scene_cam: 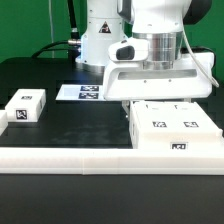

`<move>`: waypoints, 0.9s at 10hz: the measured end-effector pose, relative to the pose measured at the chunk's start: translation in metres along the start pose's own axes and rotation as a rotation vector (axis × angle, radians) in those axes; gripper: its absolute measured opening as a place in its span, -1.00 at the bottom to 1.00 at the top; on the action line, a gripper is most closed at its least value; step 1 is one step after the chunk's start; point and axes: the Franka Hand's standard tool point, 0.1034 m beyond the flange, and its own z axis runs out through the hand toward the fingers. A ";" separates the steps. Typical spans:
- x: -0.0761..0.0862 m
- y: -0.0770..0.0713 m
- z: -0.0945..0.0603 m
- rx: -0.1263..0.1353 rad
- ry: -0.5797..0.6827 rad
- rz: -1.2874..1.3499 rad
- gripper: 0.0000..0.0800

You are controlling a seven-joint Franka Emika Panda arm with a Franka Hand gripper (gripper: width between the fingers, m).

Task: Assemble cabinet

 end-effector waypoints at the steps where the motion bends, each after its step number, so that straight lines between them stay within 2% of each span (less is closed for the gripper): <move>1: 0.001 0.000 0.000 0.000 0.001 0.001 0.99; 2: 0.001 0.000 0.000 0.000 0.002 -0.001 0.99; 3: 0.001 0.000 0.000 0.001 0.004 -0.002 0.69; 4: 0.002 -0.001 0.000 0.002 0.009 -0.002 0.69; 6: 0.001 -0.004 0.000 0.004 0.009 -0.007 -0.03; 7: 0.001 -0.006 0.000 0.004 0.009 -0.010 -0.03; 8: 0.000 -0.006 0.000 0.004 0.008 -0.011 -0.47; 9: 0.000 -0.005 0.000 0.004 0.007 -0.007 -0.47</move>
Offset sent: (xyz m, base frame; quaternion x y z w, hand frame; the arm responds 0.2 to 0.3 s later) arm 0.0000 0.0049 -0.0080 0.0186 0.0176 0.0309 0.9992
